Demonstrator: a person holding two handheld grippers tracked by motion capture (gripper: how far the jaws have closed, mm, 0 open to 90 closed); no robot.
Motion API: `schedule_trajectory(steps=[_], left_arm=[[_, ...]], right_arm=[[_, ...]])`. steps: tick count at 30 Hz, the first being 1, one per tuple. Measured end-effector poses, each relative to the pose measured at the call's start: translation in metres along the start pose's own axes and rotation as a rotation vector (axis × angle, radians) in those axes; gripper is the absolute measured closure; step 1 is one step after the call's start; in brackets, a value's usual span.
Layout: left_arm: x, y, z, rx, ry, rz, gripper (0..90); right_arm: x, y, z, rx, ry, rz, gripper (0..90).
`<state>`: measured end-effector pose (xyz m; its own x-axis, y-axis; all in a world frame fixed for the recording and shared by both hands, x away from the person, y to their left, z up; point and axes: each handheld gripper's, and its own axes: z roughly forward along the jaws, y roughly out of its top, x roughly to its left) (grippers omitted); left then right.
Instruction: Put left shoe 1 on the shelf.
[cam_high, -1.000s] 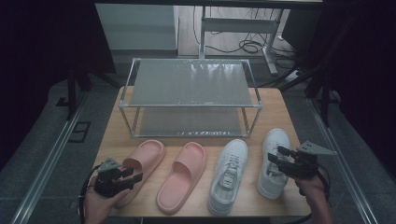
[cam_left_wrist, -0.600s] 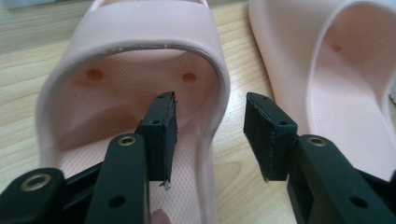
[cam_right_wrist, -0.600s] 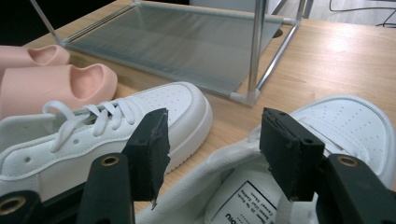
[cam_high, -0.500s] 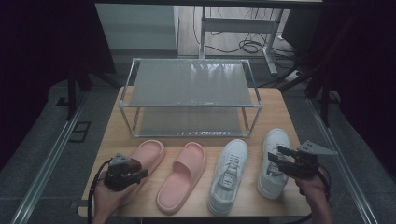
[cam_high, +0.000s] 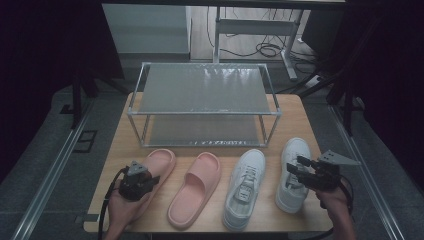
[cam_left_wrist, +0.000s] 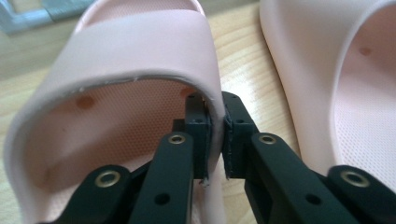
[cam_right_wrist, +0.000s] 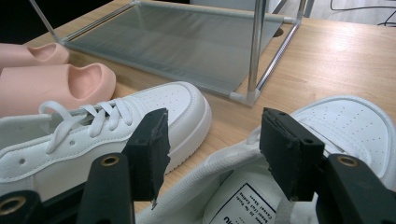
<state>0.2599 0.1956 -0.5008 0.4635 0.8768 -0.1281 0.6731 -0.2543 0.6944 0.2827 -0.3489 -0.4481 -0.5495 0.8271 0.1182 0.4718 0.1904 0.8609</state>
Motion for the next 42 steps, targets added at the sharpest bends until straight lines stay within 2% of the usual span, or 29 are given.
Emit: schedule_trajectory(steps=[7, 14, 25, 34, 42], left_arm=[[0.001, 0.005, -0.007, -0.007, -0.006, 0.003, 85.2], [0.003, 0.017, -0.013, -0.023, -0.026, 0.004, 85.3], [0.001, 0.046, -0.007, -0.021, -0.031, 0.052, 85.3], [0.0, 0.076, 0.013, -0.025, -0.029, 0.079, 85.4], [-0.003, 0.106, 0.04, -0.003, 0.003, 0.13, 85.3]], right_arm=[[0.001, 0.001, -0.001, -0.004, 0.0, -0.007, 43.2], [-0.001, 0.001, -0.003, -0.013, -0.005, 0.001, 43.3], [-0.001, 0.002, -0.004, -0.019, -0.007, 0.0, 43.6], [-0.001, 0.002, -0.003, -0.016, -0.007, 0.0, 43.6], [-0.002, 0.001, -0.002, -0.014, -0.004, 0.003, 43.6]])
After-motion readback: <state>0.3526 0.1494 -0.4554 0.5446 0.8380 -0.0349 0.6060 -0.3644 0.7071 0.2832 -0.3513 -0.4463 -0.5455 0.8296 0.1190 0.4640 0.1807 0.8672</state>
